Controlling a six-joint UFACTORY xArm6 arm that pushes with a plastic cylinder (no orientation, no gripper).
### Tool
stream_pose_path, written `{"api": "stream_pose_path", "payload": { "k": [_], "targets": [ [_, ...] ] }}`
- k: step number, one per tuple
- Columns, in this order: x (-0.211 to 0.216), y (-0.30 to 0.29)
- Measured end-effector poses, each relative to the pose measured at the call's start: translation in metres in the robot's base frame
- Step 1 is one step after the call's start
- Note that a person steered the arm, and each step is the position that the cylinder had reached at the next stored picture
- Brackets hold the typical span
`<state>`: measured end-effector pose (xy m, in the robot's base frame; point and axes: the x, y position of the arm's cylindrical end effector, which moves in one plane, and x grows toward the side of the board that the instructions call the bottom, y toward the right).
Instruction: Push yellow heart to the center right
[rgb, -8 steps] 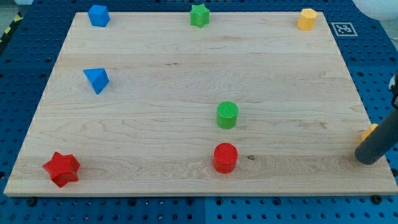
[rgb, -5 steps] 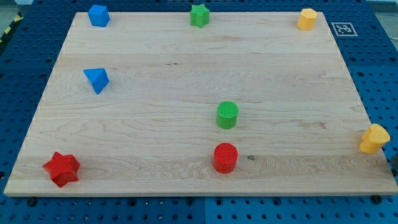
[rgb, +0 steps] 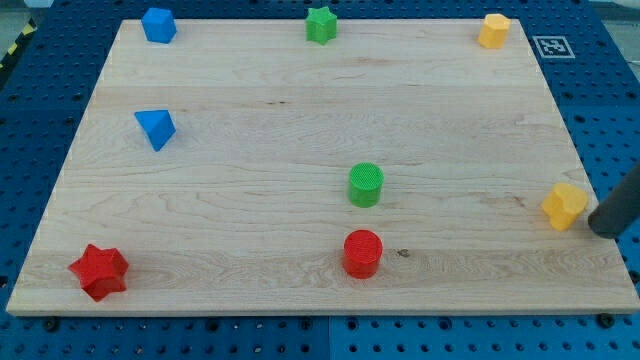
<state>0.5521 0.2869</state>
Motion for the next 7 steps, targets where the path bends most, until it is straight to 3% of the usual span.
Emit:
{"api": "stream_pose_path", "payload": {
  "k": [2,7],
  "targets": [
    [0.005,-0.045],
    [-0.036,-0.051]
  ]
}}
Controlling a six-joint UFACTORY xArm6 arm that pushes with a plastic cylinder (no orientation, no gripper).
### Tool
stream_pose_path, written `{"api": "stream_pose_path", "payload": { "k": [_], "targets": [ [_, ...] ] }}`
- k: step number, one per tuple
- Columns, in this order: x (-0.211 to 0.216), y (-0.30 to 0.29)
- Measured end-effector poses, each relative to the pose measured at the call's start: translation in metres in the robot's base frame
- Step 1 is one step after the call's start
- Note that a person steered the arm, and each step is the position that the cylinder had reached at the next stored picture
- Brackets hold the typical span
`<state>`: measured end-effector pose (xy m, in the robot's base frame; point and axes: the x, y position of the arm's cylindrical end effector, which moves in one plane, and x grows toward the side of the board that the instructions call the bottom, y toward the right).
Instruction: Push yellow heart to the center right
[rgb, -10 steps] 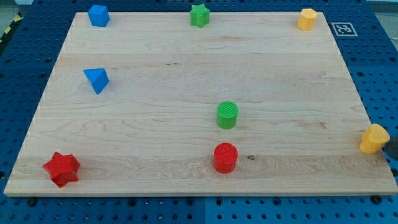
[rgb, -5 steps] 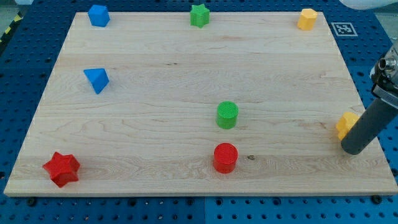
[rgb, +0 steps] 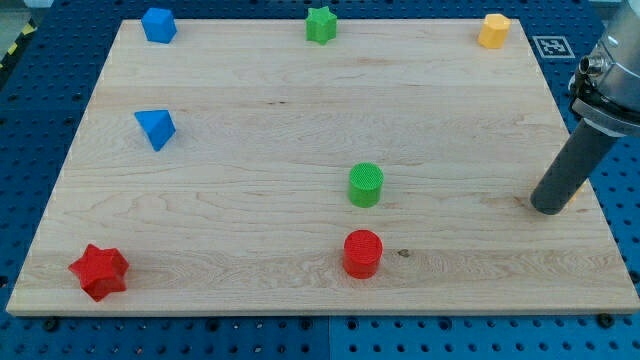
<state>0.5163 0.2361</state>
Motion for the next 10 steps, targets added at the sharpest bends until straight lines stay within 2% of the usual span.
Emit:
{"api": "stream_pose_path", "payload": {
  "k": [4,10],
  "targets": [
    [0.007,0.028],
    [-0.053,0.028]
  ]
}}
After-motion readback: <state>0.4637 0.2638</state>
